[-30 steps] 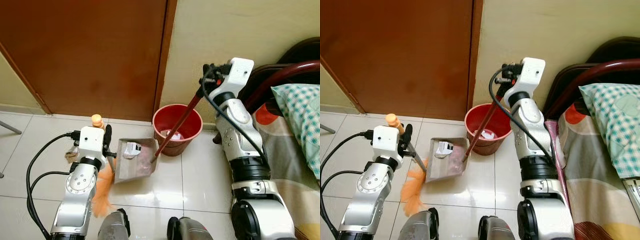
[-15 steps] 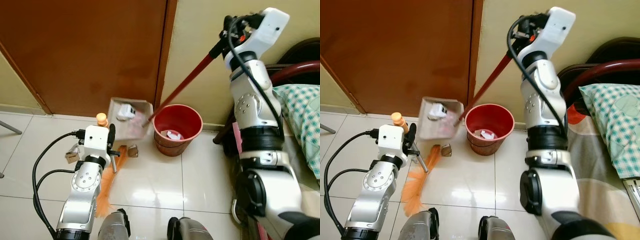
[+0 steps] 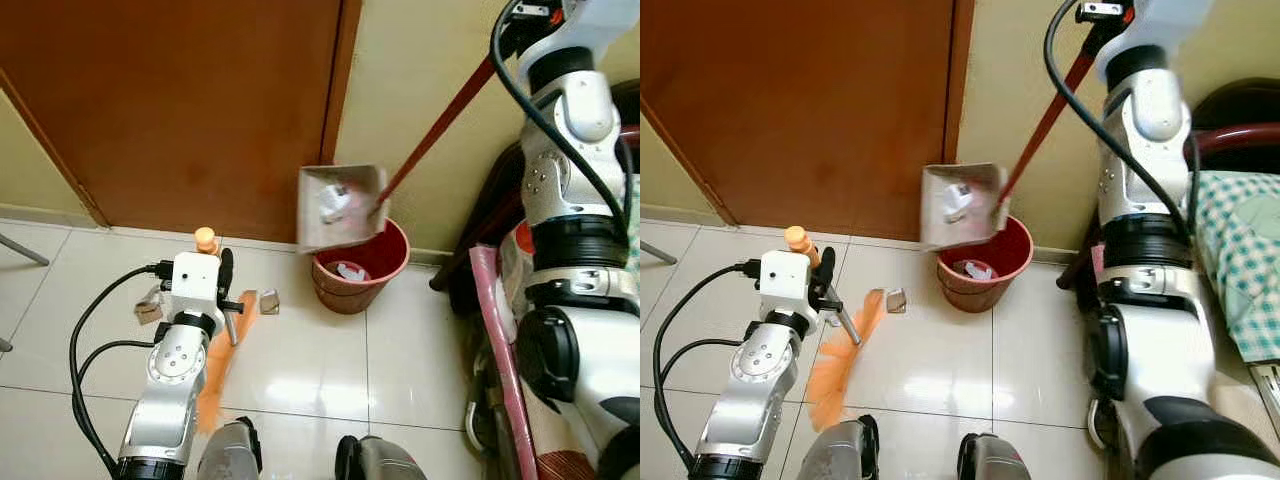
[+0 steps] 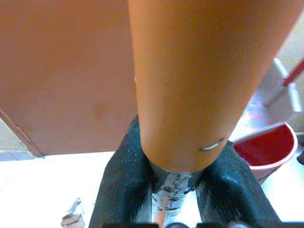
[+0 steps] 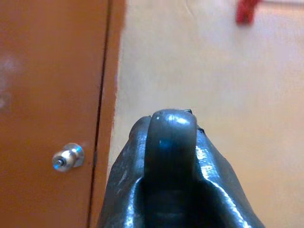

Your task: Sweep floor

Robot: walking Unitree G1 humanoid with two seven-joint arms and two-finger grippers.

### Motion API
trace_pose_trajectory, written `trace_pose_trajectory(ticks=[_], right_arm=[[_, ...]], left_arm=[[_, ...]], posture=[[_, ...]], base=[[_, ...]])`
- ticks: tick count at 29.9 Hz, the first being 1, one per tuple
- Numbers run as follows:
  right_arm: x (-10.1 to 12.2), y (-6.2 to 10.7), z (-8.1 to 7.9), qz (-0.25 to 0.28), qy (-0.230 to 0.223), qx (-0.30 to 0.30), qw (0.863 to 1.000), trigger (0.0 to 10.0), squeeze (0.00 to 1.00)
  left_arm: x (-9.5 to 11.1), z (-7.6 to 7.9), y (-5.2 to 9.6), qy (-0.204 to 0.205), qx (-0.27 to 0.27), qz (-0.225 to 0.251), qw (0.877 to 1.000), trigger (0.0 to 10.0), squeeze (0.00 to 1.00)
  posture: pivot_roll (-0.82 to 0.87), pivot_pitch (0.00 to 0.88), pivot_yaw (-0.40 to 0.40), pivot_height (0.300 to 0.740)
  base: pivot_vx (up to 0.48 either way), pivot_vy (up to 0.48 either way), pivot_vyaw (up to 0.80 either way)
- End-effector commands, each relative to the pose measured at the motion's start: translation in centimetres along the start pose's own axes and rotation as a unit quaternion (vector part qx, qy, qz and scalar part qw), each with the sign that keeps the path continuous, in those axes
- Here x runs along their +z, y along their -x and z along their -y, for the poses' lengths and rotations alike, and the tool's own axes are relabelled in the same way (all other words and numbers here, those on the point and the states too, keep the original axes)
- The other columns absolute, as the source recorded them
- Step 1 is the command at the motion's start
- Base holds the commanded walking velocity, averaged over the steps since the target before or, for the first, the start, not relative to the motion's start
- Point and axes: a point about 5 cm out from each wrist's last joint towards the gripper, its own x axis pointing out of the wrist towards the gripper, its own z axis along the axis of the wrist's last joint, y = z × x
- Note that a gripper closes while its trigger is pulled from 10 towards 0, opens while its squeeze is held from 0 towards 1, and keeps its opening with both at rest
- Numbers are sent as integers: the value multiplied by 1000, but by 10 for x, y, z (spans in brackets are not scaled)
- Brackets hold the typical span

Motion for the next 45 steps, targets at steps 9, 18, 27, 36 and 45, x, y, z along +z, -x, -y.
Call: trace_pose_trajectory(ticks=[9, 18, 27, 36, 45], right_arm=[[-5, 22, -46, 76, 145, 142, 976, 10000, 0], [-32, 63, -86, 87, 214, 302, 925, 10000, 0], [22, 38, -94, 190, 161, 261, 933, 10000, 0], [53, 19, -102, 199, -7, 200, 959, 10000, 0], [25, 38, -116, 100, -147, 162, 971, 10000, 0]], left_arm=[[-8, 6, 2, 7, -17, -20, 1000, 10000, 0], [-8, 13, 1, 9, -29, -24, 999, 10000, 0], [-5, 13, -5, 5, -33, -17, 999, 10000, 0], [-4, 8, -4, 3, -24, -13, 1000, 10000, 0], [-12, 2, 9, -9, -27, -30, 999, 10000, 0]], posture=[[54, 91, -76, 740], [46, 92, -79, 740], [45, 72, -84, 740], [70, 65, -86, 740], [89, 84, -74, 740]], base=[[0, 0, 0], [0, 0, 0], [0, 0, 0], [0, 0, 0], [0, 0, 0]])
